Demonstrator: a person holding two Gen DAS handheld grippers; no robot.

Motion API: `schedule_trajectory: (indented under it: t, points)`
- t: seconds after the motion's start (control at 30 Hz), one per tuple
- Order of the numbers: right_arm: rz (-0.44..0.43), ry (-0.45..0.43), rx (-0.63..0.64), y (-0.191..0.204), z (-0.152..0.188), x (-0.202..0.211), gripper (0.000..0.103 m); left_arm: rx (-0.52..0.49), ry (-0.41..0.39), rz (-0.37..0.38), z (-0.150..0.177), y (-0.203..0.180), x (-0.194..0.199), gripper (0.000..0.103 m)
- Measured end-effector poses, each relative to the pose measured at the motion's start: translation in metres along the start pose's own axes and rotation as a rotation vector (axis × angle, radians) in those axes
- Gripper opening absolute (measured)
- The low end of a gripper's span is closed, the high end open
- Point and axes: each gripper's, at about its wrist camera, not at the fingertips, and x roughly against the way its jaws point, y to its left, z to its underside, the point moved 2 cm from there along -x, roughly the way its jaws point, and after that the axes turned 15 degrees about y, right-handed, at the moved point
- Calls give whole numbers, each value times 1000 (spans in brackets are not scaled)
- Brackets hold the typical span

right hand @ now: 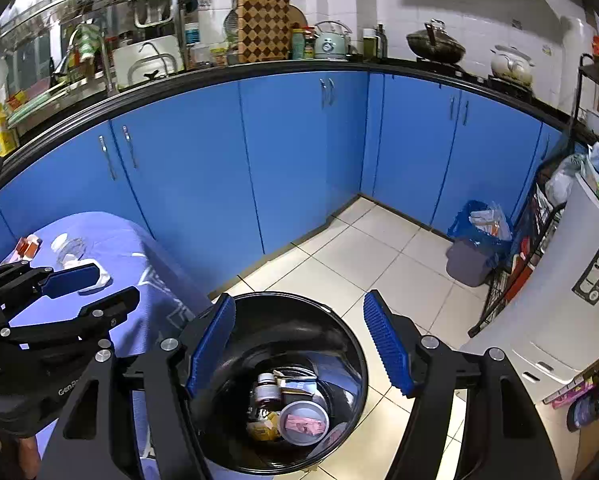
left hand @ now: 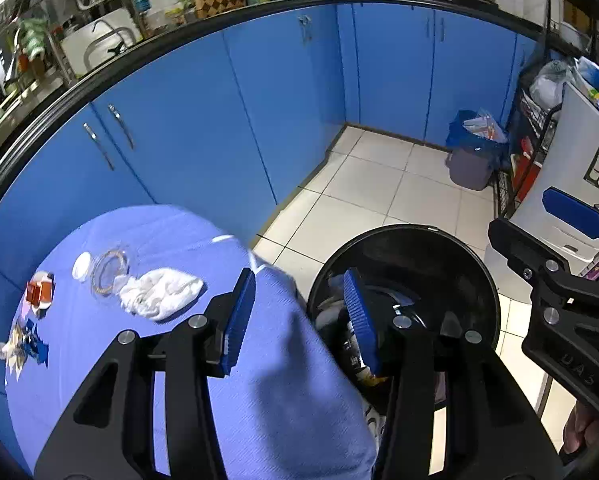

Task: Collect trash
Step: 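Move both tools back over the table toward the blue wrapper and tissue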

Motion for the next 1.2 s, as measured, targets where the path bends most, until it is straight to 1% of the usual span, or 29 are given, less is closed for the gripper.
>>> schedule_trajectory:
  t: [0.17, 0.23, 0.3, 0.33, 0.37, 0.47, 0.53, 0.63, 0.67, 0.7, 0.83, 1.07, 1.2]
  points:
    - [-7, -2, 35, 19, -1, 6, 65, 45, 1, -1, 9, 22, 6, 49]
    - [-12, -5, 51, 28, -1, 9, 65, 70, -8, -6, 13, 34, 11, 58]
    - [-19, -7, 68, 37, -1, 12, 65, 89, -19, -11, 18, 43, 16, 63]
    - [-23, -10, 77, 42, -1, 13, 65, 99, -23, -14, 20, 48, 18, 69]
    - [-27, -13, 91, 50, -1, 15, 65, 113, -29, -18, 23, 55, 21, 71]
    - [-38, -15, 124, 70, -1, 18, 65, 148, -41, -27, 31, 74, 28, 73]
    - [-44, -15, 143, 82, -2, 19, 65, 175, -40, -31, 36, 88, 31, 84]
    - [-63, -18, 172, 103, -3, 20, 65, 222, -46, -36, 46, 112, 34, 86]
    - [-68, -15, 178, 108, -4, 19, 65, 243, -42, -41, 50, 122, 34, 89]
    - [-77, -11, 191, 117, -4, 17, 65, 256, -39, -43, 52, 128, 33, 94]
    - [-113, 8, 231, 147, -5, 8, 65, 314, -31, -55, 64, 158, 29, 95]
    - [-175, 52, 290, 197, -12, -18, 65, 398, -12, -103, 83, 213, 14, 97]
    - [-188, 71, 317, 221, -19, -33, 65, 456, 5, -116, 92, 247, 3, 97]
